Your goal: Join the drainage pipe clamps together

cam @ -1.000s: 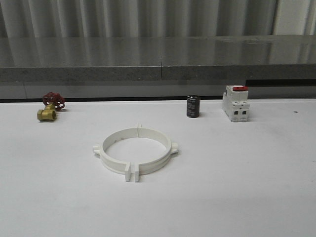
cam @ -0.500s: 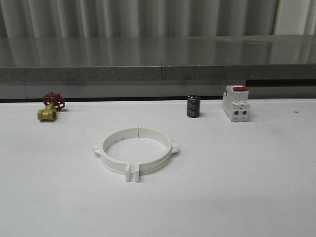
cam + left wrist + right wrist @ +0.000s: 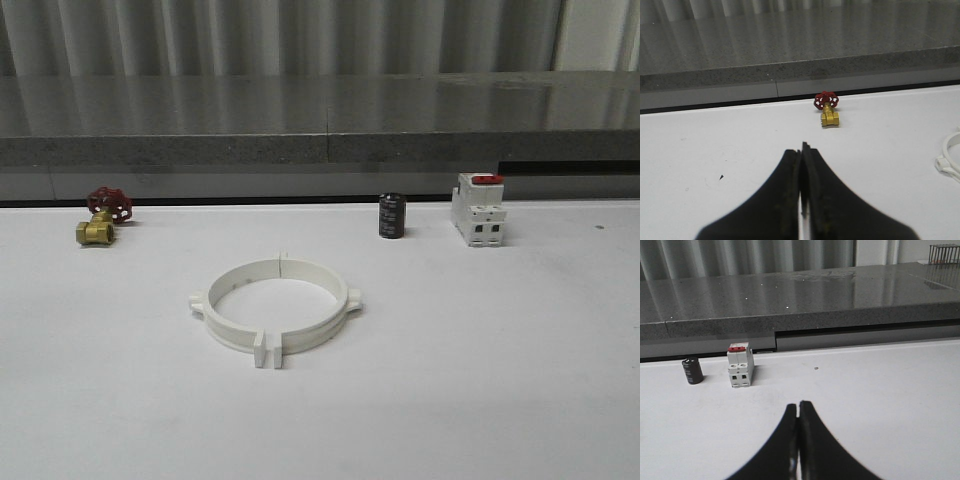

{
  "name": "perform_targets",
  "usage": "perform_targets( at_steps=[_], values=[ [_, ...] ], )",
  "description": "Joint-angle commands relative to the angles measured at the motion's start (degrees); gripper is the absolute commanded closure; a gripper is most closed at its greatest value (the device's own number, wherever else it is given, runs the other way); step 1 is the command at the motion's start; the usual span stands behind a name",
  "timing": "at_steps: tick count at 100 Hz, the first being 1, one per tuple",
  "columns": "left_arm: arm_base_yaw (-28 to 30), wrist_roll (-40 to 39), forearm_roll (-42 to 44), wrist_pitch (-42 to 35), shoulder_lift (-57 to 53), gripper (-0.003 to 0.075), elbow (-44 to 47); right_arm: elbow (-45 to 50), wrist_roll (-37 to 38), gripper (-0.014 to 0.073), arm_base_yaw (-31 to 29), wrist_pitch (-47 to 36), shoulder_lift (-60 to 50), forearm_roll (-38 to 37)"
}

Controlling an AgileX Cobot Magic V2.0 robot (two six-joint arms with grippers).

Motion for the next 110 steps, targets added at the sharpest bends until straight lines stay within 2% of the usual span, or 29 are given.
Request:
perform_targets(
  at_steps=[1, 21, 110],
  values=[
    [1.3, -0.6, -0.1, -5.1, -3.1, 0.0741, 0.8, -1.0, 0.0, 0.0661, -0.5, -5.0, -1.1, -0.7],
    [3.9, -0.6, -1.4, -5.1, -11.7, 0.0741, 5.6, -1.0, 0.0, 0.0661, -0.5, -5.0, -1.1, -0.7],
    [4.2, -0.6, -2.0, -7.1, -11.4, 0.0741, 7.6, -1.0, 0.0, 0.0661, -0.5, -5.0, -1.1, -0.7]
  ],
)
